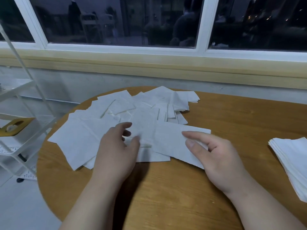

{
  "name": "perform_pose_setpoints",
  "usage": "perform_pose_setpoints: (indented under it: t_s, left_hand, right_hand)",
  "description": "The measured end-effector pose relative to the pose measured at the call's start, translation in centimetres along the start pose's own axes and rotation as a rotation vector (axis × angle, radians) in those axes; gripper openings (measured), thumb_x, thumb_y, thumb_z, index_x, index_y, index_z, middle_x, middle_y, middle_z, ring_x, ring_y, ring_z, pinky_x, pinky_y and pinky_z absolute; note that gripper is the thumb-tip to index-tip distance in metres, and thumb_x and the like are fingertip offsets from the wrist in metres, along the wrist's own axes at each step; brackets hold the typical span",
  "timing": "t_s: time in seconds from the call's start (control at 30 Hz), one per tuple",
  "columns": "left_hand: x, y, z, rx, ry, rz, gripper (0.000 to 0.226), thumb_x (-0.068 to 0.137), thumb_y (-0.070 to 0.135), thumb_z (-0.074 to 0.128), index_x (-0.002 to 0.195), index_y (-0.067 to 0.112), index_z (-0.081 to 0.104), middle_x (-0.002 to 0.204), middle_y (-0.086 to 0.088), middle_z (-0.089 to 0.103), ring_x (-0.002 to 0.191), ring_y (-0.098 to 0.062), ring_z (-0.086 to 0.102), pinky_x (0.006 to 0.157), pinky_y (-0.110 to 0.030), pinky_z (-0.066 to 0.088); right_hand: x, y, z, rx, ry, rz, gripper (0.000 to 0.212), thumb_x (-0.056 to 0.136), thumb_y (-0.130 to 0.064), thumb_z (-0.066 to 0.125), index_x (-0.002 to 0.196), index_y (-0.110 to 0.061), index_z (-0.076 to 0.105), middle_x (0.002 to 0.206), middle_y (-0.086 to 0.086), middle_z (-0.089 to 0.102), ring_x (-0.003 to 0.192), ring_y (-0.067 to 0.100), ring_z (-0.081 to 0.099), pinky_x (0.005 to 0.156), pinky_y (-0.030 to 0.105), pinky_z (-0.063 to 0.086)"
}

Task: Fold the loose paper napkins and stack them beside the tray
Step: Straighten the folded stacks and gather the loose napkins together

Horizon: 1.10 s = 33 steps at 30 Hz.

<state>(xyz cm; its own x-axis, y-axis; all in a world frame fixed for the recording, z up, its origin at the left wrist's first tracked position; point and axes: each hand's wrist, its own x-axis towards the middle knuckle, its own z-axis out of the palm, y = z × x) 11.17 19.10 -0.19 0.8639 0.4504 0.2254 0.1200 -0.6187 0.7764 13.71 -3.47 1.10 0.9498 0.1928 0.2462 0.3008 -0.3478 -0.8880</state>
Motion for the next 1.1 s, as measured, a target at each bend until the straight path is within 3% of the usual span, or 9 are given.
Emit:
perform_pose_setpoints:
  t_s: [0.1,0.23,0.37,0.53,0.7,0.87,1.0,1.1]
  left_hand:
    - [1.3,-0.8,0.0,0.187,0.042,0.001,0.034,0.090,0.038,0.062,0.123,0.031,0.063,0.110,0.009,0.060,0.111,-0.019,0.054,0.092,-0.038,0.046]
    - [1.7,0.4,1.4,0.406,-0.010,0.122,0.032,0.093,0.045,0.057,0.122,0.034,0.065,0.121,0.007,0.057,0.118,-0.020,0.046,0.094,-0.034,0.038]
    - [2.4,1.6,2.9,0.469,-0.060,0.220,0.034,0.092,0.049,0.056,0.122,0.036,0.064,0.123,0.010,0.055,0.120,-0.016,0.045,0.094,-0.032,0.035]
    - [3.3,1.4,3.6,0.512,-0.113,0.162,0.030,0.088,0.051,0.060,0.111,0.033,0.067,0.113,0.009,0.057,0.110,-0.017,0.050,0.086,-0.032,0.035]
    - [3.3,1.2,4.0,0.544,-0.040,0.189,0.019,0.089,0.041,0.054,0.094,0.032,0.071,0.095,0.010,0.061,0.094,-0.016,0.055,0.081,-0.031,0.033]
    - [3.4,1.3,3.4,0.437,0.016,0.165,0.020,0.093,0.033,0.051,0.096,0.028,0.070,0.091,0.007,0.069,0.089,-0.017,0.062,0.083,-0.035,0.047]
    - [3.0,1.7,2.2,0.230,0.087,0.104,0.012,0.094,0.029,0.052,0.094,0.024,0.063,0.089,0.009,0.064,0.080,-0.013,0.054,0.062,-0.027,0.040]
    - [2.4,2.4,0.9,0.124,0.123,0.112,0.008,0.092,0.027,0.054,0.084,0.025,0.057,0.078,0.009,0.062,0.074,-0.008,0.055,0.060,-0.022,0.041]
  right_hand:
    - [-0.1,0.3,0.1,-0.075,0.084,-0.025,0.025,0.090,-0.028,0.069,0.114,-0.038,0.071,0.063,-0.043,0.052,0.067,-0.019,0.052,0.067,0.002,0.038]
    - [0.0,0.1,0.3,-0.138,0.202,-0.050,0.037,0.088,-0.029,0.070,0.124,-0.036,0.068,0.074,-0.019,0.055,0.071,-0.011,0.054,0.067,0.004,0.038]
    - [0.0,0.2,0.2,-0.226,0.222,-0.039,0.045,0.088,-0.036,0.063,0.133,-0.039,0.061,0.086,-0.016,0.054,0.075,-0.002,0.053,0.068,0.006,0.037]
    - [0.1,0.3,0.3,-0.252,0.199,-0.015,0.044,0.090,-0.032,0.064,0.134,-0.037,0.061,0.088,-0.024,0.049,0.076,-0.001,0.049,0.073,-0.003,0.035]
    - [0.2,0.4,0.5,-0.236,0.187,0.001,0.043,0.091,-0.032,0.064,0.133,-0.038,0.062,0.091,-0.021,0.053,0.072,-0.004,0.049,0.070,0.000,0.036]
    - [0.2,0.5,0.4,-0.205,0.182,0.013,0.042,0.091,-0.031,0.064,0.133,-0.039,0.062,0.085,-0.021,0.050,0.070,-0.005,0.048,0.068,0.003,0.035]
    - [0.4,0.6,0.1,-0.184,0.190,0.033,0.041,0.092,-0.031,0.064,0.133,-0.039,0.062,0.087,-0.020,0.050,0.076,-0.002,0.050,0.072,0.007,0.035]
    - [0.3,0.6,-0.1,-0.157,0.179,0.045,0.042,0.093,-0.033,0.063,0.134,-0.038,0.061,0.102,-0.016,0.058,0.093,0.003,0.055,0.081,0.013,0.039]
